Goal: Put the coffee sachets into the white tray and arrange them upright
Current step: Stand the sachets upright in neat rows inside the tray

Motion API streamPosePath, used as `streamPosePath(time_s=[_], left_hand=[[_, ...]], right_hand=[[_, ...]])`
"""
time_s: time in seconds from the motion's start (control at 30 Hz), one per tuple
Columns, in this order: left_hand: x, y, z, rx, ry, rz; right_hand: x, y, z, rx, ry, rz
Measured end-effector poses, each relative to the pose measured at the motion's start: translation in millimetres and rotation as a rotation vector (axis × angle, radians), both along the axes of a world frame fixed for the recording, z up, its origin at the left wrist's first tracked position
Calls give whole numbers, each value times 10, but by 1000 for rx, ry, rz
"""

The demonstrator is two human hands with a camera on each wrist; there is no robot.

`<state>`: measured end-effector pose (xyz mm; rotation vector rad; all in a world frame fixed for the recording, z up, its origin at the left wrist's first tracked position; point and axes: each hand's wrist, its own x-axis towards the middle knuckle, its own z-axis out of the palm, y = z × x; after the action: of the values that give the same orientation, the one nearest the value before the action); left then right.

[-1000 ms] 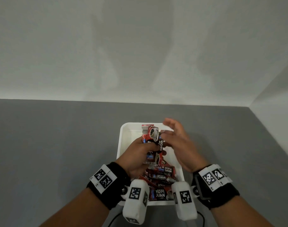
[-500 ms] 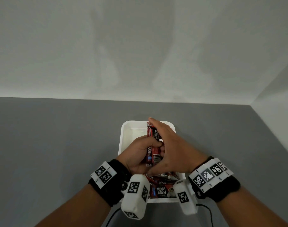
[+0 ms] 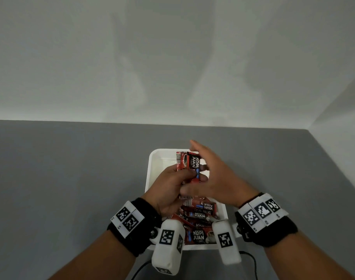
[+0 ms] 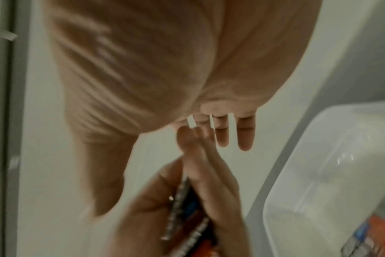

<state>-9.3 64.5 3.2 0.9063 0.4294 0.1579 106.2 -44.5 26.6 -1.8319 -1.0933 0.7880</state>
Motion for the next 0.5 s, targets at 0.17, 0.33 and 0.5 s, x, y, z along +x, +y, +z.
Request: streamPosePath(time_s=[0.17, 0.33, 0.5], left_hand=[[-5, 21, -34, 116, 46, 29], [-68, 190, -57, 1, 109, 65], [-34, 330, 0, 183, 68, 220]], right_hand=[[56, 66, -49, 272, 170, -326], [181, -12, -49, 365, 366, -371], [175, -38, -94, 321, 298, -389]])
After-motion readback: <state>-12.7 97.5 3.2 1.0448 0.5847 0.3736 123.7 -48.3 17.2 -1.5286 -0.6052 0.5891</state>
